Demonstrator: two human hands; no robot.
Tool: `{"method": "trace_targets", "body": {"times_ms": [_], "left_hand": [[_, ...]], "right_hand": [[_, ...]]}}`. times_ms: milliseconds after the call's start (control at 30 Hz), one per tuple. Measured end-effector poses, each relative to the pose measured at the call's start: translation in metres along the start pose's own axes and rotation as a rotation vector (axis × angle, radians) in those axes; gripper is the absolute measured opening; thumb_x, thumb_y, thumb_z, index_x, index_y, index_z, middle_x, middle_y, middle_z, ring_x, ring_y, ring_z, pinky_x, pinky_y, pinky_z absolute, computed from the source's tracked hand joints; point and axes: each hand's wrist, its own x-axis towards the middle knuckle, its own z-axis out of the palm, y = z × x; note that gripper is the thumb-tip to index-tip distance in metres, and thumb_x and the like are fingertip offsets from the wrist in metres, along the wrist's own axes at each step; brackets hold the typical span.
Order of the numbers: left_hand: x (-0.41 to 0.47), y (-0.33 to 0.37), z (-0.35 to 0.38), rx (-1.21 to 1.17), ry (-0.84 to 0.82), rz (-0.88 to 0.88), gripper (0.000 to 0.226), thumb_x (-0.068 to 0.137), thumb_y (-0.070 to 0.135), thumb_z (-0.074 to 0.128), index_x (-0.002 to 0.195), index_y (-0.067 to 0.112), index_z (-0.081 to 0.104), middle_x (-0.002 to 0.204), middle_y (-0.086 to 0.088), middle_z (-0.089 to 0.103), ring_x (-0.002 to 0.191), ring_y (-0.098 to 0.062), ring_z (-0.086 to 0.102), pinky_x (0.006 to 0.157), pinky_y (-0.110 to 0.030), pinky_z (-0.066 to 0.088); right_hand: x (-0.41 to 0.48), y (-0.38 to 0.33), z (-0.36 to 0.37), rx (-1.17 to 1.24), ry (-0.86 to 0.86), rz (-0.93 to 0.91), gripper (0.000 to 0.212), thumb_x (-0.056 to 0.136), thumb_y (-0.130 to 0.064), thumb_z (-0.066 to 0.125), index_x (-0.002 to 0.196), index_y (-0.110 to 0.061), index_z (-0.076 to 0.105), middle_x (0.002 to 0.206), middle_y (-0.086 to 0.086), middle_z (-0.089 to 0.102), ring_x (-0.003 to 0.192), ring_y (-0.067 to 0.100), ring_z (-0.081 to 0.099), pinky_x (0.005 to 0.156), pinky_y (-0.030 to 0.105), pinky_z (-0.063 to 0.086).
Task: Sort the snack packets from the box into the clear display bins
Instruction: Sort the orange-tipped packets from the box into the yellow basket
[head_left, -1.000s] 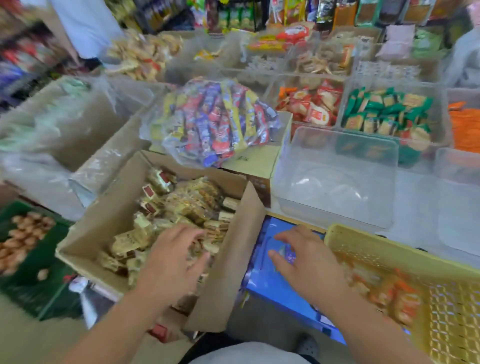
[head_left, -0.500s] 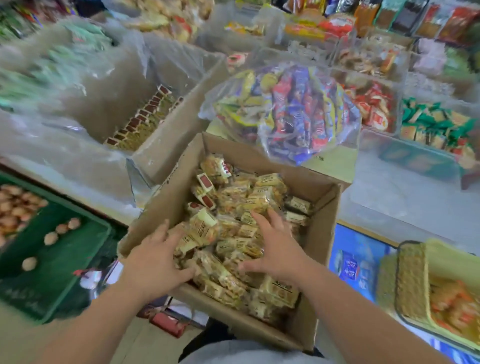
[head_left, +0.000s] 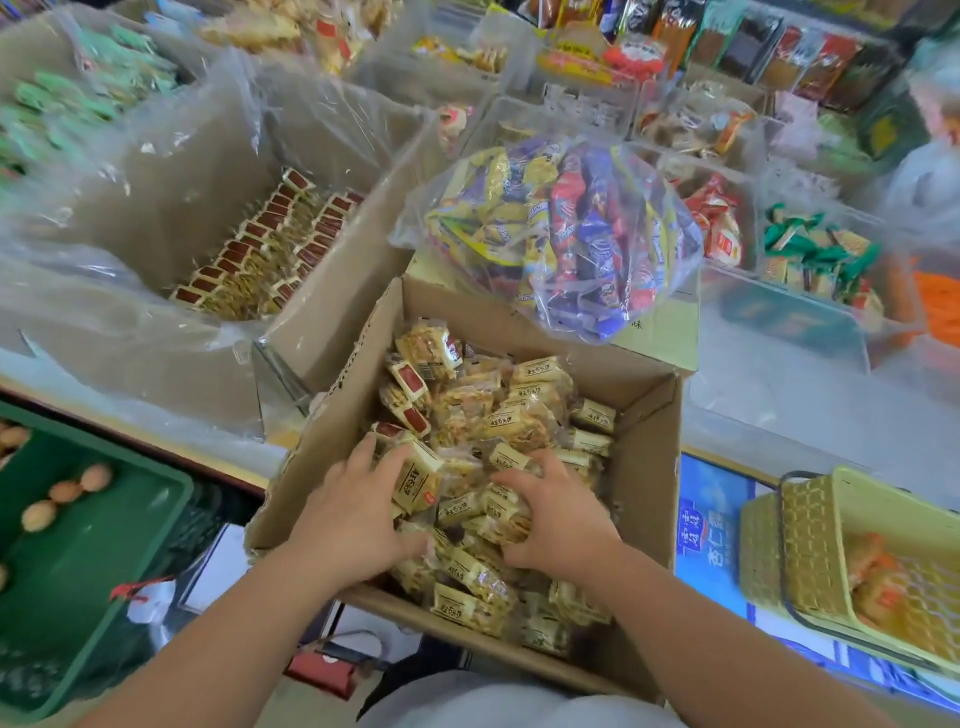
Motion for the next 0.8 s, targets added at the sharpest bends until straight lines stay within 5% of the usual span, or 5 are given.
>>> {"method": "trace_targets", "body": {"times_ms": [133, 233, 433, 567, 800], "left_hand": [[0.038, 0.003, -0.007, -0.021, -0.033, -0.026, 0.125, 0.067, 0.070, 0.079, 0.162, 0.036, 0.005, 0.172, -0.006, 0.003, 0.154, -0.039, 0.019, 0.120, -0.054, 0.030], [0.058, 0.005, -0.007, -0.055, -0.056, -0.067, 0.128, 0.065, 0.072, 0.079, 0.162, 0.033, 0.005, 0.171, -0.009, 0.008, 0.152, -0.042, 0.023, 0.118, -0.054, 0.033], [0.077, 0.007, 0.009, -0.146, -0.172, -0.099, 0.134, 0.056, 0.073, 0.086, 0.161, 0.036, 0.010, 0.169, -0.008, 0.002, 0.149, -0.037, 0.032, 0.115, -0.048, 0.039], [0.077, 0.010, 0.013, 0.007, -0.176, -0.099, 0.133, 0.054, 0.081, 0.080, 0.159, 0.038, 0.011, 0.169, -0.010, -0.003, 0.147, -0.041, 0.031, 0.112, -0.052, 0.039], [0.056, 0.053, 0.019, 0.427, 0.295, 0.432, 0.086, 0.066, 0.077, 0.072, 0.133, 0.027, 0.050, 0.127, -0.002, 0.052, 0.121, -0.028, 0.046, 0.104, -0.047, 0.040]], "right_hand": [[-0.017, 0.013, -0.047, 0.164, 0.143, 0.043, 0.091, 0.049, -0.058, 0.070, 0.133, -0.063, 0.036, 0.140, -0.009, 0.032, 0.084, 0.004, 0.057, 0.068, 0.019, 0.052], [-0.022, 0.033, -0.088, 0.146, 0.275, 0.081, 0.085, 0.046, -0.059, 0.070, 0.124, -0.068, 0.037, 0.122, -0.014, 0.034, 0.091, 0.009, 0.056, 0.063, 0.014, 0.038], [0.008, 0.051, -0.102, -0.023, 0.266, 0.250, 0.086, 0.057, -0.049, 0.079, 0.136, -0.049, 0.044, 0.154, 0.001, 0.022, 0.128, 0.029, 0.049, 0.095, 0.040, 0.049], [0.017, 0.044, -0.076, -0.341, 0.344, 0.343, 0.084, 0.077, -0.038, 0.078, 0.145, -0.046, 0.030, 0.167, 0.011, -0.007, 0.153, 0.043, 0.002, 0.120, 0.060, 0.011], [-0.012, 0.011, -0.025, -0.301, 0.445, -0.320, 0.039, 0.077, -0.016, 0.070, 0.115, -0.018, 0.062, 0.113, 0.006, 0.058, 0.103, 0.029, 0.055, 0.089, 0.043, 0.047]]}}
